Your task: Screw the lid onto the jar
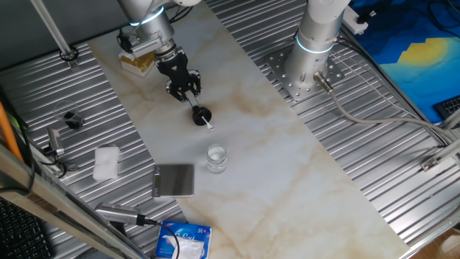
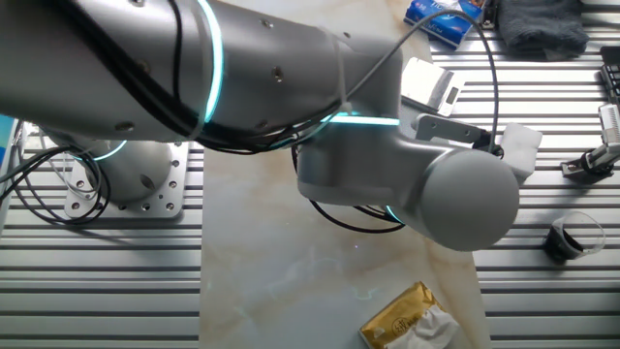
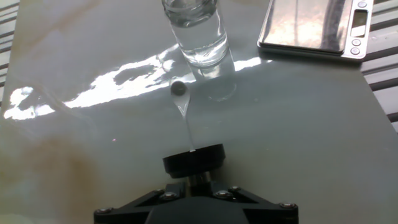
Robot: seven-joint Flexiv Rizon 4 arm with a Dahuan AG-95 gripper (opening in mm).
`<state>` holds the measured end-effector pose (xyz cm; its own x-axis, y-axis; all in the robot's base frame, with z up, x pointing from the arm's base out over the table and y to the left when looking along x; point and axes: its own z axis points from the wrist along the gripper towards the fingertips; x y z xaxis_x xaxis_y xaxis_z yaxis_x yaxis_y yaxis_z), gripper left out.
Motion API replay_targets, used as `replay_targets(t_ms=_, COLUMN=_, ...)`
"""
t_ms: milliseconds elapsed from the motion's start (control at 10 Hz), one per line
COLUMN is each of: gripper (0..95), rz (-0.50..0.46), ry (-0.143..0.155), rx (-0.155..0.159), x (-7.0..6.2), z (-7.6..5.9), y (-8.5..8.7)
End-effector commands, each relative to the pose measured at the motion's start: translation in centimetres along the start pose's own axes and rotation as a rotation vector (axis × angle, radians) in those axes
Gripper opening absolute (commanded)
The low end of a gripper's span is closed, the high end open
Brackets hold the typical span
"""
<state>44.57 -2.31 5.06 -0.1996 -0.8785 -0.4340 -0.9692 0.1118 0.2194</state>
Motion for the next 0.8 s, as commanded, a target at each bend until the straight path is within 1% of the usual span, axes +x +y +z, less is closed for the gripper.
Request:
replay_targets(t_ms=100, gripper=19.0, rz=0.001, ry=-0.007, rx=0.002, x=-0.01, z=0.29, y=-0.09)
replay_targets(t_ms=600, gripper=19.0, rz=-0.003, ry=-0.01, rx=0.011, x=0.06, z=0.74, y=-0.16)
replay_targets(t_ms=700, gripper=38.0, rz=-0.004, ry=-0.01, rx=0.012, x=0.07, z=0.82, y=-0.17)
replay_targets(t_ms=800, gripper=38.0, rz=-0.007, ry=-0.011, rx=0.014, x=0.09, z=0.98, y=-0.18)
